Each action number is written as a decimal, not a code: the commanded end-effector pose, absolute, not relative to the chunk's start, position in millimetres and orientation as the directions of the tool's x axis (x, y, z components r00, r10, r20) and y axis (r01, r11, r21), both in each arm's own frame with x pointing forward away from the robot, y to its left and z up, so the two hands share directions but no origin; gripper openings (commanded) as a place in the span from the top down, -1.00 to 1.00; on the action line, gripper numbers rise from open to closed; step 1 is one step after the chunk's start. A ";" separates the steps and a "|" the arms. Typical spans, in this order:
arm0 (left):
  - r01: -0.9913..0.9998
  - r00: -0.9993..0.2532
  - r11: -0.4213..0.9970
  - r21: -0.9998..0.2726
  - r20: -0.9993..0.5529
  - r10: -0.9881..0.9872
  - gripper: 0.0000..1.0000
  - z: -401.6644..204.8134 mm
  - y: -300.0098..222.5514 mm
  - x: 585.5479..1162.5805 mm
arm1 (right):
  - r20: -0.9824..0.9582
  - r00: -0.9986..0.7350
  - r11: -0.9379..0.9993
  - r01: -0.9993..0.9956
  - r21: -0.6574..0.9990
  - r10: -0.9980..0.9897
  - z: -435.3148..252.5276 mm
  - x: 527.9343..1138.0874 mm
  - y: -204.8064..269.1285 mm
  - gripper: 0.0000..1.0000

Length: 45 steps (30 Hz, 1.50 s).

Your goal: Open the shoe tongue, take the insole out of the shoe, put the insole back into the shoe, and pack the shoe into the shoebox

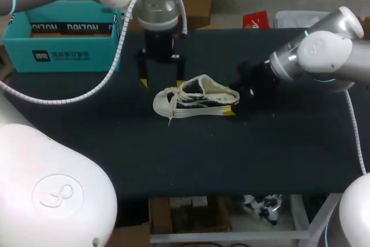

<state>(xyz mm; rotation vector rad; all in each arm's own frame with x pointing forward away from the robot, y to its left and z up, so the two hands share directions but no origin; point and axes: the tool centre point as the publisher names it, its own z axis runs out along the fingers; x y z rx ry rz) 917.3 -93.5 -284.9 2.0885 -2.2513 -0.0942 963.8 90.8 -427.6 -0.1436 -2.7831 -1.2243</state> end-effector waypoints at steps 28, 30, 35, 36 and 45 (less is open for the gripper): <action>-0.993 0.053 -0.062 0.101 -0.098 -0.994 -0.55 -284.2 -188.2 938.2 | 0.124 -0.992 0.660 0.117 0.742 0.037 -435.3 961.3 92.3 1.00; -0.992 0.055 -0.067 0.109 -0.112 -0.992 -0.49 -289.8 -190.4 939.6 | 0.124 -0.992 0.660 0.117 0.742 0.037 -435.3 961.3 92.3 1.00; -0.989 0.064 -0.082 0.122 -0.145 -0.987 -0.33 -300.2 -195.2 943.1 | 0.124 -0.992 0.660 0.117 0.742 0.037 -435.3 961.3 92.3 1.00; -0.988 0.064 -0.083 0.126 -0.148 -0.987 -0.29 -300.9 -195.6 943.4 | 0.124 -0.992 0.660 0.117 0.742 0.037 -435.3 961.3 92.3 1.00; -0.990 0.080 -0.095 0.103 -0.143 -0.986 1.00 -300.1 -187.2 935.0 | 0.124 -0.992 0.660 0.117 0.742 0.037 -435.3 961.3 92.3 1.00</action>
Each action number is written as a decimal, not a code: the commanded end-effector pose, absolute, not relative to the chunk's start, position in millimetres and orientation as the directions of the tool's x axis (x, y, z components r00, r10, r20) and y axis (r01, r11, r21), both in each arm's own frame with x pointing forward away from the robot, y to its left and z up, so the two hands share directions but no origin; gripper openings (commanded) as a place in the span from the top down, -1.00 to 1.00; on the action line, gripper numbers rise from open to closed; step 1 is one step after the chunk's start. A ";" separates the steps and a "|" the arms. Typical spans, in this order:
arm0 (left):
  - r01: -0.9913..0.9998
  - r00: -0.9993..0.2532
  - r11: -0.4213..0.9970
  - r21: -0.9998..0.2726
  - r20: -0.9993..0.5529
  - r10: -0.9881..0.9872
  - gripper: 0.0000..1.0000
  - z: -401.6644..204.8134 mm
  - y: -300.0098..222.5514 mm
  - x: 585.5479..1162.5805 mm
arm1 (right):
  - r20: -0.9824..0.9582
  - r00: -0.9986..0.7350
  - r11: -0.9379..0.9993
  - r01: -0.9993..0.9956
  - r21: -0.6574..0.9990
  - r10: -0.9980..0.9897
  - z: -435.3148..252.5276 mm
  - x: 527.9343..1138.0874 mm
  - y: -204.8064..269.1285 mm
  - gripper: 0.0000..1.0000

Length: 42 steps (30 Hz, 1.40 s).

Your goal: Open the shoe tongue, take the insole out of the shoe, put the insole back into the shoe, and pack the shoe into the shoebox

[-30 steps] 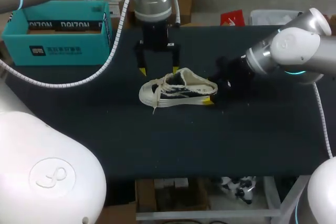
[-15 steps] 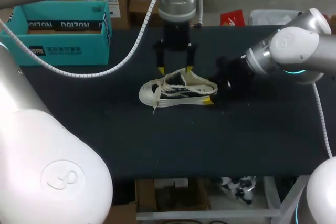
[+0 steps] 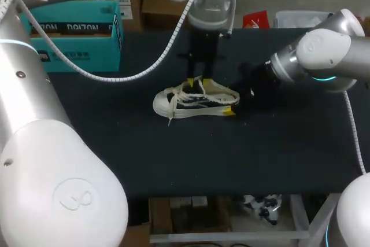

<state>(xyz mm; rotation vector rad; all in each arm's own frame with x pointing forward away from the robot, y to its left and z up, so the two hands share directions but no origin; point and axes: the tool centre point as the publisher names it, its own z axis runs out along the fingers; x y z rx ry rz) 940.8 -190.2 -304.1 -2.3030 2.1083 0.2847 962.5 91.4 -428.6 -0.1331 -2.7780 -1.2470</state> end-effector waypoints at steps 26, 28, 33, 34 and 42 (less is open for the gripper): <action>-0.987 0.131 -0.115 0.111 0.156 -0.979 1.00 -317.2 -99.2 934.1 | 0.124 -0.992 0.660 0.117 0.742 0.037 -435.3 961.3 92.3 1.00; -0.987 0.133 -0.114 0.117 0.161 -0.978 1.00 -318.8 -98.0 935.2 | 0.124 -0.992 0.660 0.117 0.742 0.037 -435.3 961.3 92.3 1.00; -0.989 0.114 -0.095 0.117 0.166 -0.980 0.98 -319.0 -99.3 933.8 | 0.124 -0.992 0.660 0.117 0.742 0.037 -435.3 961.3 92.3 1.00; -0.989 0.108 -0.089 0.115 0.167 -0.980 0.81 -317.7 -100.0 932.7 | 0.124 -0.992 0.660 0.117 0.742 0.037 -435.3 961.3 92.3 1.00; -0.995 0.071 -0.058 0.076 0.178 -0.982 0.15 -301.3 -102.8 927.1 | 0.124 -0.992 0.660 0.117 0.742 0.037 -435.3 961.3 92.3 1.00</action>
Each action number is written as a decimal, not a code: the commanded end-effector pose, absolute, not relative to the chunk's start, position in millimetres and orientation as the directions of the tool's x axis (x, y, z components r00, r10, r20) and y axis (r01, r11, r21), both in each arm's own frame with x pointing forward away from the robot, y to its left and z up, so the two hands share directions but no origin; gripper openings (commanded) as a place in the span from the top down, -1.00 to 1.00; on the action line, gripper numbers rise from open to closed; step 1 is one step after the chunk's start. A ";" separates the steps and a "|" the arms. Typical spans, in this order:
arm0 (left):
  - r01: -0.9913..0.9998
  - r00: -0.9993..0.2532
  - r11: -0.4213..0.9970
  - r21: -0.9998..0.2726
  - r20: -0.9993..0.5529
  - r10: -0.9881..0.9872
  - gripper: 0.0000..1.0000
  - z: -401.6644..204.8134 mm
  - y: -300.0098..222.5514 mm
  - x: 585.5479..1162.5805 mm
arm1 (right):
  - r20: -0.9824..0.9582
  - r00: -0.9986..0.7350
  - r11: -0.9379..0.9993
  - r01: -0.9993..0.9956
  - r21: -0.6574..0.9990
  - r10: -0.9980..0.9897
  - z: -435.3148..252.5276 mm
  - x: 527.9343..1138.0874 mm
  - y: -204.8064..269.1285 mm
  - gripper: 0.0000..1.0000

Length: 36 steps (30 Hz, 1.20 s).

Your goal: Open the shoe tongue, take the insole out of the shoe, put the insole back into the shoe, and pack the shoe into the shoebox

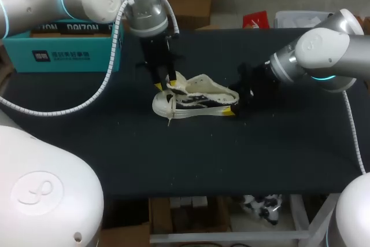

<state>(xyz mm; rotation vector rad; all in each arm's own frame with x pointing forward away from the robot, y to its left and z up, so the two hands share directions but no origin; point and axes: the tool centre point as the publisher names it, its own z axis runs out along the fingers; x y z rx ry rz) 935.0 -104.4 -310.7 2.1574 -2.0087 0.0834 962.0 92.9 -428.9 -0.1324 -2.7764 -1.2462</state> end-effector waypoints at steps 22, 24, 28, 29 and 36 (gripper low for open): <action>-0.328 -0.930 0.945 -0.018 0.182 -0.319 1.00 -221.5 -133.7 906.3 | 0.124 -0.992 0.660 0.117 0.742 0.037 -435.3 961.3 92.3 1.00; -0.328 -0.930 0.945 -0.018 0.182 -0.319 1.00 -221.5 -133.7 906.3 | 0.124 -0.992 0.660 0.117 0.742 0.037 -435.3 961.3 92.3 1.00; -0.328 -0.930 0.945 -0.018 0.182 -0.319 1.00 -221.5 -133.7 906.3 | 0.124 -0.992 0.660 0.117 0.742 0.037 -435.3 961.3 92.3 1.00; -0.328 -0.930 0.945 -0.018 0.182 -0.319 1.00 -221.5 -133.7 906.3 | 0.124 -0.992 0.660 0.117 0.742 0.037 -435.3 961.3 92.3 1.00; -0.328 -0.930 0.945 -0.018 0.182 -0.319 1.00 -221.5 -133.7 906.3 | 0.124 -0.992 0.660 0.117 0.742 0.037 -435.3 961.3 92.3 1.00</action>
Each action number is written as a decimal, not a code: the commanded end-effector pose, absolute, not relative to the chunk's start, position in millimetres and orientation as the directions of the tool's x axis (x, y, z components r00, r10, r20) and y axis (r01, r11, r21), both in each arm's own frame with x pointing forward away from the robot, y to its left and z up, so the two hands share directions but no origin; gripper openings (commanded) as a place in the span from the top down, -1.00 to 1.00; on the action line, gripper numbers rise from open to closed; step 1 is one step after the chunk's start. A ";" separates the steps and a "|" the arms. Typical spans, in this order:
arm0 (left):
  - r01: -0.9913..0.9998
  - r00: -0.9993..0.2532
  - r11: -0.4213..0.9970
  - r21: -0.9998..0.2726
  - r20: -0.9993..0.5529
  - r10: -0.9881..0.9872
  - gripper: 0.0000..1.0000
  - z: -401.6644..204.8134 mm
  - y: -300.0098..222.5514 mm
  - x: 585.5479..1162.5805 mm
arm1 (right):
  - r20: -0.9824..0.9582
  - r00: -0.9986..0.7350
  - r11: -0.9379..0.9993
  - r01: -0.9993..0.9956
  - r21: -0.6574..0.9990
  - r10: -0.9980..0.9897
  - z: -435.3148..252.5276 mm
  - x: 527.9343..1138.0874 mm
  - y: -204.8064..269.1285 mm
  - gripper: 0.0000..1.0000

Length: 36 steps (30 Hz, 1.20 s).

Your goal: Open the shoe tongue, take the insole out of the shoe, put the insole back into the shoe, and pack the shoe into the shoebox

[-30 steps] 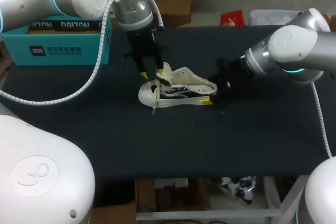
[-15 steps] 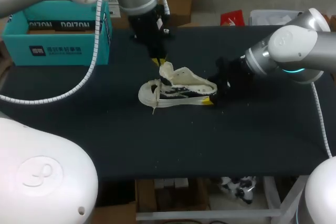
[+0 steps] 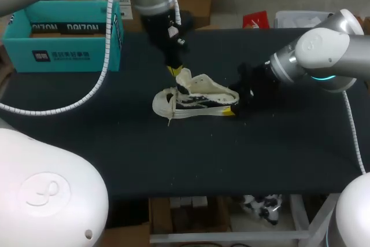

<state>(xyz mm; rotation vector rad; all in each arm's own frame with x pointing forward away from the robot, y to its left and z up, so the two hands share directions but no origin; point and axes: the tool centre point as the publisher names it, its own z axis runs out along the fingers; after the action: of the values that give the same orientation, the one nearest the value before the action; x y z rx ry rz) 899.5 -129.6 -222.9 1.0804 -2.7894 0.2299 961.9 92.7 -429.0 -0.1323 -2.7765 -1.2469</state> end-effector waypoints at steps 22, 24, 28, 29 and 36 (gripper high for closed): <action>0.191 -0.981 0.981 0.043 0.054 0.189 1.00 -241.3 -171.0 928.3 | 0.124 -0.992 0.660 0.117 0.742 0.037 -435.3 961.3 92.3 1.00; 0.177 -0.984 0.984 -0.007 0.023 0.178 1.00 -252.3 -174.9 929.0 | 0.124 -0.992 0.660 0.117 0.742 0.037 -435.3 961.3 92.3 1.00; 0.191 -0.980 0.977 -0.098 0.042 0.196 1.00 -271.5 -175.1 938.0 | 0.124 -0.992 0.660 0.117 0.742 0.037 -435.3 961.3 92.3 1.00; 0.205 -0.976 0.972 -0.116 0.050 0.212 1.00 -275.2 -175.2 939.9 | 0.124 -0.992 0.660 0.117 0.742 0.037 -435.3 961.3 92.3 1.00; 0.208 -0.975 0.961 -0.181 0.043 0.219 1.00 -294.3 -179.3 952.1 | 0.124 -0.992 0.660 0.117 0.742 0.037 -435.3 961.3 92.3 1.00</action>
<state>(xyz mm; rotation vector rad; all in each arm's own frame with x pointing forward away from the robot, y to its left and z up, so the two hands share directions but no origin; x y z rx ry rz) 948.0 -181.3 -282.6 -0.3335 -3.0683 0.1585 962.0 92.6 -429.0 -0.1323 -2.7766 -1.2468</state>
